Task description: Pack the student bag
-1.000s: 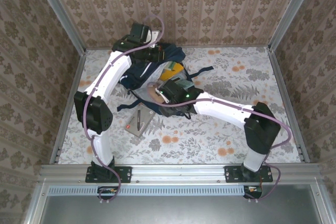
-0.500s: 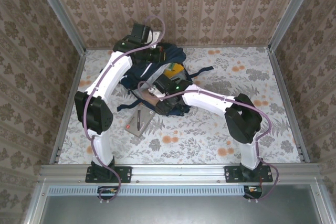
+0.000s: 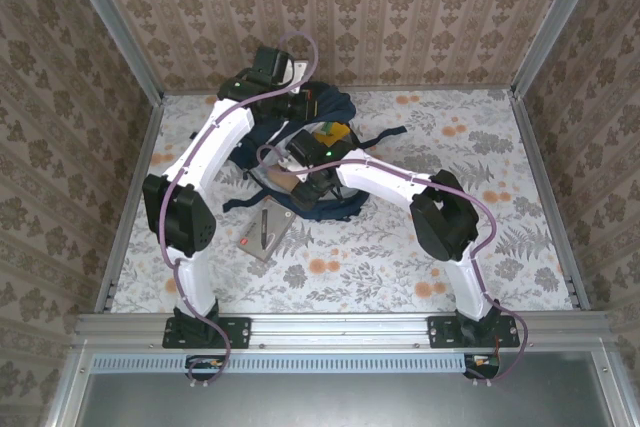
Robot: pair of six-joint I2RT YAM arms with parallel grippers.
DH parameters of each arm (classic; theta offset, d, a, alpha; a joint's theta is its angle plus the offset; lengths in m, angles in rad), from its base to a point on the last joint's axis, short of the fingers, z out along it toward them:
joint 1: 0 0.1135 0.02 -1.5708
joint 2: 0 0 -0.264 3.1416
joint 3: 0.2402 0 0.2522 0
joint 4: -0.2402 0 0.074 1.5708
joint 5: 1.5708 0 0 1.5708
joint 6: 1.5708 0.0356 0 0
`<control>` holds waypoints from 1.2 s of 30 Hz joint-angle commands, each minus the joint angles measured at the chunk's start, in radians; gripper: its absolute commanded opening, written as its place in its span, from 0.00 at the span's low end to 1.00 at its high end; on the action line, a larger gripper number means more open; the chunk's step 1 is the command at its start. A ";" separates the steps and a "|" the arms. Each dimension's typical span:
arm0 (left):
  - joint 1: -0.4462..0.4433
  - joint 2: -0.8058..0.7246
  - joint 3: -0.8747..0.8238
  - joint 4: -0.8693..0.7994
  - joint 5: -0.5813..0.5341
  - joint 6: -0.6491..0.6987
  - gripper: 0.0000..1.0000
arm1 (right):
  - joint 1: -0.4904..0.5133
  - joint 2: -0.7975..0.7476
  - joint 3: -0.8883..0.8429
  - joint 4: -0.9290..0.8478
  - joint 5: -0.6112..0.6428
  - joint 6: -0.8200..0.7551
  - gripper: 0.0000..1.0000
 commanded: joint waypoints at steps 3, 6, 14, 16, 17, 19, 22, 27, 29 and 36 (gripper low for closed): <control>-0.021 -0.071 0.009 0.058 0.040 -0.030 0.00 | -0.005 -0.095 -0.041 0.070 0.015 0.036 0.82; -0.021 -0.067 0.011 0.062 0.038 -0.031 0.00 | -0.004 -0.149 -0.085 0.094 0.032 0.061 0.83; -0.021 -0.067 0.013 0.061 0.044 -0.036 0.00 | 0.008 -0.132 -0.114 0.098 0.065 0.065 0.80; -0.021 -0.068 0.014 0.055 0.043 -0.035 0.00 | 0.021 -0.130 -0.129 0.122 0.042 0.050 0.81; -0.021 -0.069 0.015 0.053 0.043 -0.034 0.00 | 0.028 -0.120 -0.125 0.125 0.053 0.047 0.82; -0.021 -0.072 0.011 0.053 0.042 -0.035 0.00 | 0.027 -0.074 -0.081 0.093 0.102 0.055 0.81; -0.023 -0.079 0.006 0.054 0.045 -0.036 0.00 | 0.021 0.006 -0.001 0.044 0.213 0.065 0.76; -0.024 -0.089 -0.002 0.051 0.042 -0.034 0.00 | 0.011 0.055 0.045 0.056 0.296 0.078 0.76; -0.024 -0.094 -0.007 0.051 0.043 -0.031 0.00 | 0.000 0.050 0.052 0.060 0.287 0.096 0.76; -0.021 -0.085 -0.004 0.052 0.036 -0.027 0.00 | 0.027 -0.107 -0.047 0.131 0.152 0.130 0.79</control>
